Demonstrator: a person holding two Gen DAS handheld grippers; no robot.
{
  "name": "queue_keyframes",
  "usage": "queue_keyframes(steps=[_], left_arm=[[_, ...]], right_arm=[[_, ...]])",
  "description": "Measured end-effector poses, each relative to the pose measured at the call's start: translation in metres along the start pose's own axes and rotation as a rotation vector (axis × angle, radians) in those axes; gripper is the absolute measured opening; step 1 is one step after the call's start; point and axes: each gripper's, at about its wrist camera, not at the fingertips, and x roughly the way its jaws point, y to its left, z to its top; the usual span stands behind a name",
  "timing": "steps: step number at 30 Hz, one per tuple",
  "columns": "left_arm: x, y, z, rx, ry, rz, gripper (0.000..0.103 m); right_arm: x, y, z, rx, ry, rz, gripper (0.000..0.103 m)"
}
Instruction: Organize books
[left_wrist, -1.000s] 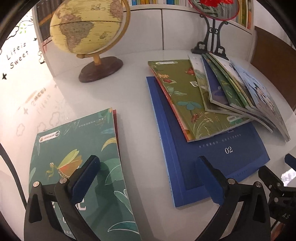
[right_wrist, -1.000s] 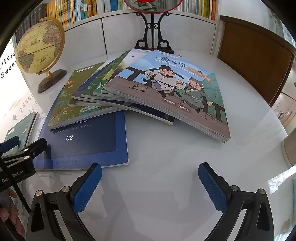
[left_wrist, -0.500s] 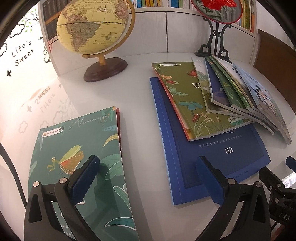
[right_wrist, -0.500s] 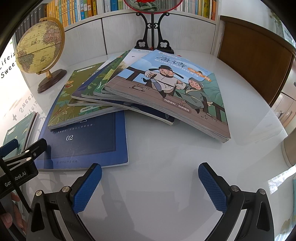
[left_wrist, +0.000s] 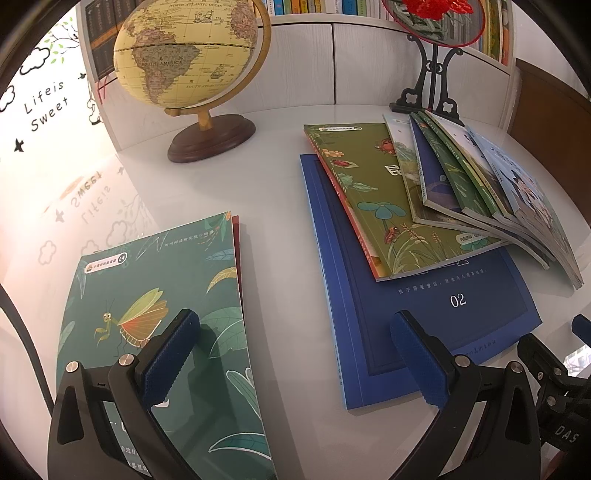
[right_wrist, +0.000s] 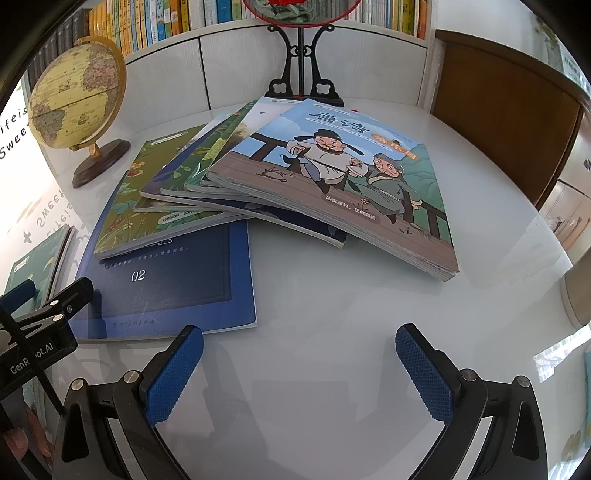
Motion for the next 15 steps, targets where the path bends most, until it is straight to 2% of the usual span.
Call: queue_keyframes(steps=[12,15], left_arm=[[0.004,-0.005,0.005,-0.088,0.010,0.075,0.103],[0.003,-0.011,0.007,-0.127,0.021,0.139,0.103]], right_arm=[[-0.001,-0.001,0.000,-0.001,0.000,-0.001,0.103],[-0.001,-0.002,0.000,-0.028,0.000,0.019,0.103]])
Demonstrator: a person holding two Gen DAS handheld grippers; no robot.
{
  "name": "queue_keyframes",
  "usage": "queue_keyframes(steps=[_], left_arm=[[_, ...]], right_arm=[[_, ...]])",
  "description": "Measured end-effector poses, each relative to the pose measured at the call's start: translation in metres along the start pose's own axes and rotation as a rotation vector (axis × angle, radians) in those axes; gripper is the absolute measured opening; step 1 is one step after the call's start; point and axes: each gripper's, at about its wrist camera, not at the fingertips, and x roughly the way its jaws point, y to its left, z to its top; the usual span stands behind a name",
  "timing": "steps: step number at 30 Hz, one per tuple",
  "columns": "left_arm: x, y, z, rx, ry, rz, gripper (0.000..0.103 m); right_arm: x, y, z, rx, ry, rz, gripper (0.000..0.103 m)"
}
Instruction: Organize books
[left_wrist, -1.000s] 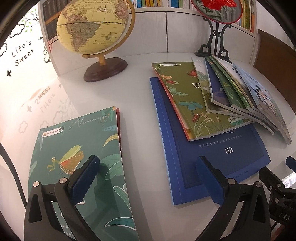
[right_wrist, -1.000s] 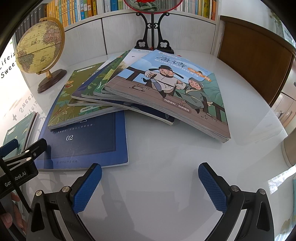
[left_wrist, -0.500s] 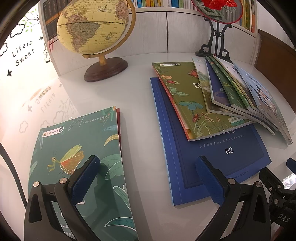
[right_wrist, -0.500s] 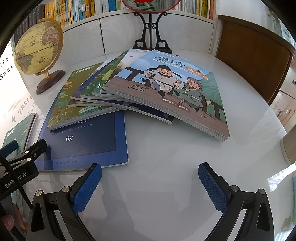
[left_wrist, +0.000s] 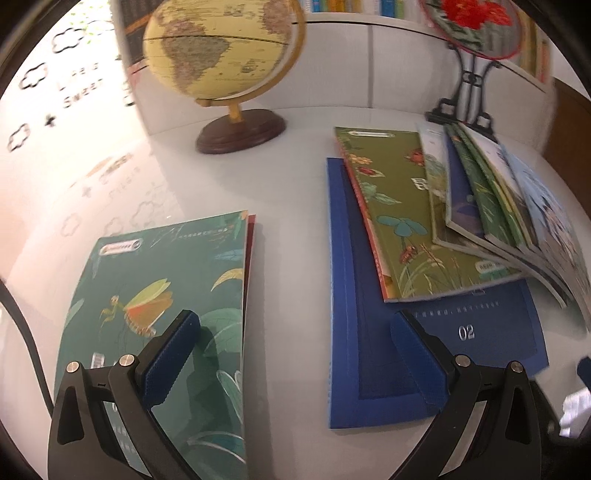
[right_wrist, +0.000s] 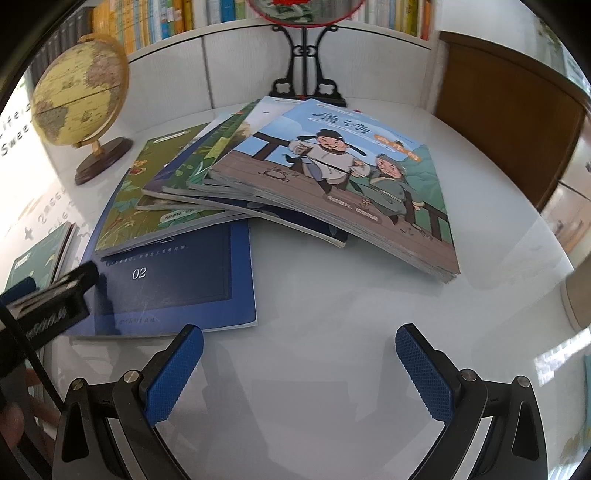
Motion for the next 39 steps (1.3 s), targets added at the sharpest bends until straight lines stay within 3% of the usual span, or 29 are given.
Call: queue_keyframes(steps=[2,4,5,9,11,17,21,25,29,32,35,36,39], left_arm=[[-0.003,-0.009,0.005,0.010,0.034,0.056,0.103],[-0.005,-0.020,0.009,0.076,0.086,-0.022,0.102],[-0.009,-0.026,0.010,0.101,0.074,-0.050,0.097],[-0.046,-0.051,0.019,0.209,-0.099,0.000,0.098],[-0.052,-0.064,0.030,0.255,-0.117,-0.033,0.101],[-0.047,-0.091,0.064,0.266,-0.104,-0.202,0.101],[-0.042,-0.122,0.080,0.317,-0.126,-0.227,0.101],[-0.026,-0.144,0.094,0.294,-0.084,-0.333,0.101],[-0.016,-0.162,0.090,0.333,-0.064,-0.363,0.098],[-0.006,-0.169,0.086,0.342,-0.020,-0.352,0.097],[-0.001,-0.164,0.084,0.277,0.028,-0.427,0.097],[-0.002,-0.160,0.082,0.253,0.035,-0.446,0.097],[-0.001,-0.150,0.078,0.171,0.038,-0.502,0.096]], right_arm=[[0.002,-0.002,0.005,-0.042,0.021,0.031,0.103],[0.002,-0.006,0.012,-0.065,0.054,0.091,0.096],[-0.004,-0.011,0.015,-0.053,0.029,0.135,0.094],[-0.037,-0.035,0.033,0.028,-0.119,0.293,0.094],[-0.040,-0.050,0.047,0.073,-0.134,0.327,0.094],[-0.005,-0.097,0.083,0.155,-0.111,0.263,0.094],[0.005,-0.109,0.087,0.111,-0.101,0.183,0.094],[0.019,-0.135,0.090,0.204,-0.083,0.132,0.094],[0.043,-0.169,0.093,0.372,-0.046,0.254,0.094],[0.050,-0.168,0.099,0.329,-0.057,0.218,0.094],[0.056,-0.163,0.109,0.268,-0.044,0.194,0.094],[0.058,-0.162,0.112,0.268,-0.041,0.200,0.095],[0.058,-0.160,0.112,0.290,-0.038,0.292,0.082]])
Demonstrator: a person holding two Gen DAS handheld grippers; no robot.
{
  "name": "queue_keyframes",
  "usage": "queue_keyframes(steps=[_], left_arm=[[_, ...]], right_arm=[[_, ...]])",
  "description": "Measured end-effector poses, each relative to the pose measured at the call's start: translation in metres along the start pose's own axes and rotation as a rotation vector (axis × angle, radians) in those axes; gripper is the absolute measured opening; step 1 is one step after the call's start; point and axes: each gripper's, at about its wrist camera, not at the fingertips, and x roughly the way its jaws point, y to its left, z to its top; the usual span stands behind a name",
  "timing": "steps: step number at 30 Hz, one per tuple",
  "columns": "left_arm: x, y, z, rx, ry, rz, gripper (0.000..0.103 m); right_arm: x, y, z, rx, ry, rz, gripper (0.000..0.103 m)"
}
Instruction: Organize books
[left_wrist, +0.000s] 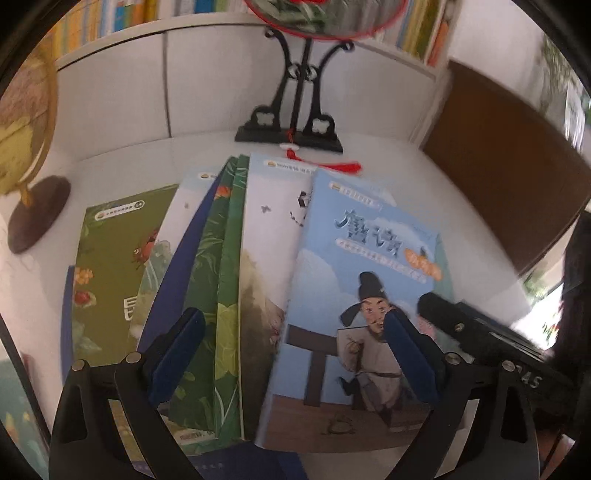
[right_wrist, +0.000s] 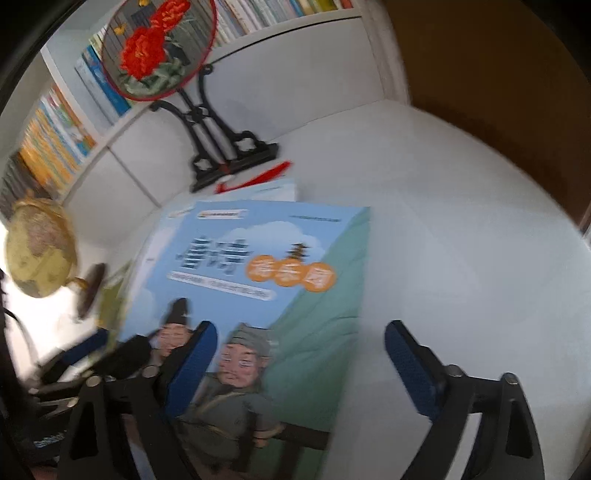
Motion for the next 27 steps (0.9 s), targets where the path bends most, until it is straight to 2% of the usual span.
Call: queue_keyframes(steps=[1,3,5,7,8,9,11,14,17,20,23,27], left_arm=[[-0.001,-0.001,-0.001,-0.002,0.004,-0.009,0.092],[-0.004,-0.003,-0.003,0.006,0.008,0.009,0.086],[-0.008,-0.003,-0.006,0.021,0.003,0.072,0.060],[-0.015,0.007,-0.008,-0.019,-0.018,0.062,0.044],[-0.017,0.016,-0.009,-0.072,-0.017,0.029,0.040],[-0.019,0.025,-0.010,-0.118,-0.015,0.001,0.039],[-0.024,0.031,-0.012,-0.138,-0.012,-0.018,0.035],[-0.031,0.031,-0.018,-0.130,-0.014,0.005,0.035],[-0.039,0.035,-0.026,-0.136,-0.023,0.010,0.035],[-0.045,0.045,-0.034,-0.178,-0.032,-0.005,0.035],[-0.052,0.051,-0.041,-0.177,-0.034,0.004,0.035],[-0.059,0.062,-0.049,-0.191,-0.038,-0.004,0.035]], right_arm=[[0.001,0.001,0.000,0.015,0.010,0.022,0.082],[0.002,0.006,-0.001,0.001,0.018,0.001,0.081],[0.003,0.010,-0.002,-0.025,0.034,-0.006,0.081],[0.004,0.013,-0.003,-0.027,0.053,0.026,0.080],[0.004,0.015,-0.004,-0.026,0.058,0.040,0.080],[0.004,0.018,-0.005,-0.028,0.059,0.057,0.080],[0.003,0.027,-0.009,-0.046,0.057,0.046,0.080],[0.006,0.041,-0.012,-0.103,0.069,-0.009,0.080],[0.007,0.047,-0.008,-0.104,0.089,0.009,0.080],[0.010,0.056,-0.008,-0.161,0.127,0.012,0.080],[0.013,0.069,-0.009,-0.218,0.137,0.012,0.080],[0.013,0.079,-0.011,-0.226,0.135,0.032,0.080]])
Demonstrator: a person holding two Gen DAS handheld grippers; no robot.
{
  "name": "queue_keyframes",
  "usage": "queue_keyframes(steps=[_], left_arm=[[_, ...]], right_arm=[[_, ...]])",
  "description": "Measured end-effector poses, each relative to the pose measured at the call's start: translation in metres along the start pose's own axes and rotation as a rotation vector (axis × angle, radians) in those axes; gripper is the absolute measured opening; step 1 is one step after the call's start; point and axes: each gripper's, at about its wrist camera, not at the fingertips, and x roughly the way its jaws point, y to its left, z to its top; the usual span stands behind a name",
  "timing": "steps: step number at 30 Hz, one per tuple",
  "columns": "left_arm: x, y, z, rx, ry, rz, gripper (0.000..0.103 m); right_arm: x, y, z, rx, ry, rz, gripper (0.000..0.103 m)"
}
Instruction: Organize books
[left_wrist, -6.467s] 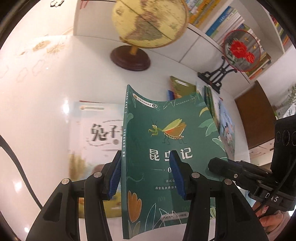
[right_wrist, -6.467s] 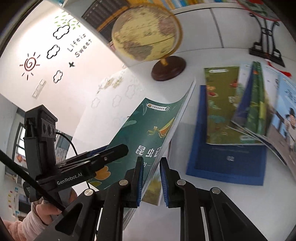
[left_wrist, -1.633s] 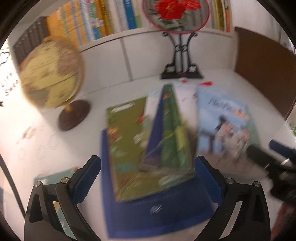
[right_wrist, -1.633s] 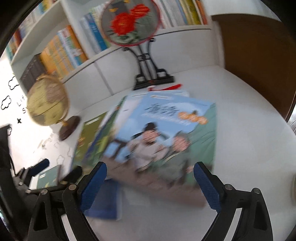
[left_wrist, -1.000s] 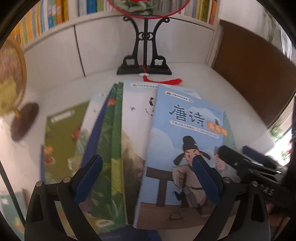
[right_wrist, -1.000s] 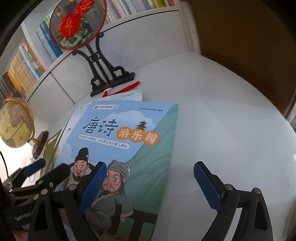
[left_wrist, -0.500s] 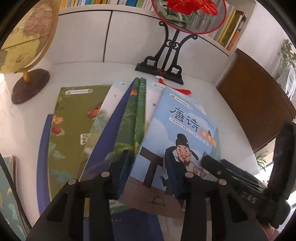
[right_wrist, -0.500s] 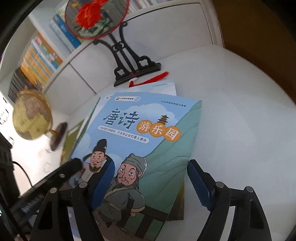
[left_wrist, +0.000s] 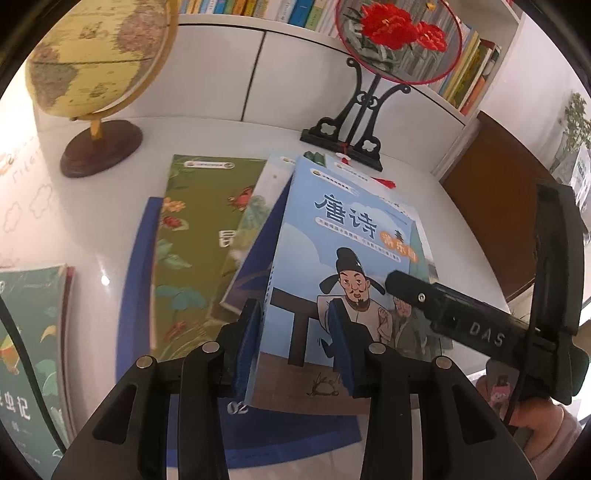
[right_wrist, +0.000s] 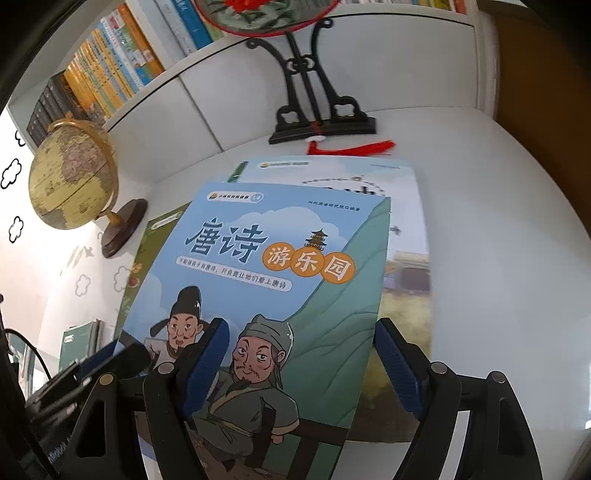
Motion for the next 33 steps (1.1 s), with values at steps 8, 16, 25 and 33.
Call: queue_keyframes(steps=[8,16,25,33], left_arm=[[-0.012,0.017,0.009,0.009,0.012,0.003,0.035],[-0.023,0.049,0.028,-0.045,0.005,0.053,0.068],[-0.007,0.061,0.031,-0.061,0.039,-0.008,0.069],[0.030,0.037,0.028,-0.130,0.059,-0.091,0.069]], right_arm=[[0.006,0.026,-0.004,-0.046,-0.027,-0.005,0.093],[0.009,0.029,-0.002,-0.077,0.043,0.010,0.101],[0.003,0.012,-0.011,-0.035,-0.062,0.088,0.103],[0.002,0.000,-0.006,-0.070,-0.084,0.189,0.103]])
